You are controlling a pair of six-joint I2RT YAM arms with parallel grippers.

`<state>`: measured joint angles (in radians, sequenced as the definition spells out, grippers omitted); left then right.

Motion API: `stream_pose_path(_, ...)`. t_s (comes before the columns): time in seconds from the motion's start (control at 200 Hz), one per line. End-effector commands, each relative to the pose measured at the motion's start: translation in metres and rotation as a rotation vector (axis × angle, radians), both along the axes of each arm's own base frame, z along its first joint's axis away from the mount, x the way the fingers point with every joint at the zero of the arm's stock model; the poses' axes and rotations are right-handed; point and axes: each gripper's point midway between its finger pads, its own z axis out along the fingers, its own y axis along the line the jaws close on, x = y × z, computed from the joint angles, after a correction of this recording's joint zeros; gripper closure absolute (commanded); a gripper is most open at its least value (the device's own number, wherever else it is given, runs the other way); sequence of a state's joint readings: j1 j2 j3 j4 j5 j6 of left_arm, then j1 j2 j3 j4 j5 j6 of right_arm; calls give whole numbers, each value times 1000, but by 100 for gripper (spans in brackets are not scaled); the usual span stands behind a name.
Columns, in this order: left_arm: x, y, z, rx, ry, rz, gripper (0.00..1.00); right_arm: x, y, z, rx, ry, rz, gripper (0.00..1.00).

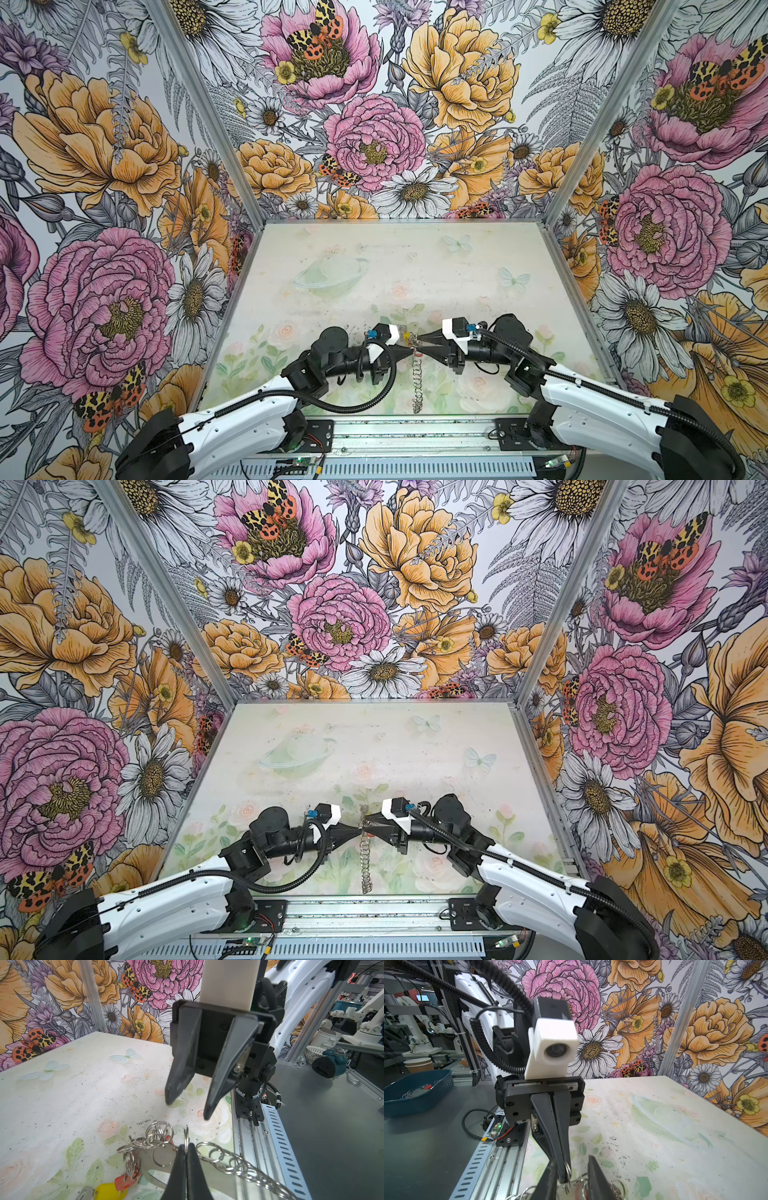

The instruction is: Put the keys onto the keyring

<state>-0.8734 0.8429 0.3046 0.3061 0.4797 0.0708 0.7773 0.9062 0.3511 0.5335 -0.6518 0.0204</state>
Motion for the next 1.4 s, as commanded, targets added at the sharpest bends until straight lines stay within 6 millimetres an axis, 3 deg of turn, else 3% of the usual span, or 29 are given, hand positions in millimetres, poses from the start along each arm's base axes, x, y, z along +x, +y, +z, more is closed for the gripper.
stream_pose_path(0.0,1,2,12,-5,-53,12,100,8,-11,21,36,-41,-73,65)
stream_pose_path(0.145,8,5,10,9,-53,56,100,28,-21,10,-58,6,-205,65)
stream_pose_path(0.24,24,10,9,35,-33,153,100,61,-34,-4,-106,113,-410,61)
stream_pose_path(0.33,41,21,9,53,-7,272,100,95,-48,-28,-214,255,-609,63)
stream_pose_path(0.44,58,37,15,47,35,409,100,122,-57,-62,-358,406,-773,66)
stream_pose_path(0.616,70,56,24,40,62,534,100,135,-39,-99,-419,597,-800,68)
stream_pose_path(0.791,74,72,34,1,50,610,100,139,-21,-117,-443,684,-796,68)
stream_pose_path(0.946,81,107,43,-66,16,774,100,137,-5,-136,-495,735,-776,67)
stream_pose_path(1.031,77,122,45,-103,6,814,100,130,9,-144,-539,737,-762,66)
stream_pose_path(1.181,69,144,52,-153,-3,862,100,134,18,-154,-571,747,-794,65)
stream_pose_path(1.391,65,163,52,-185,-4,926,100,133,37,-169,-624,757,-794,63)
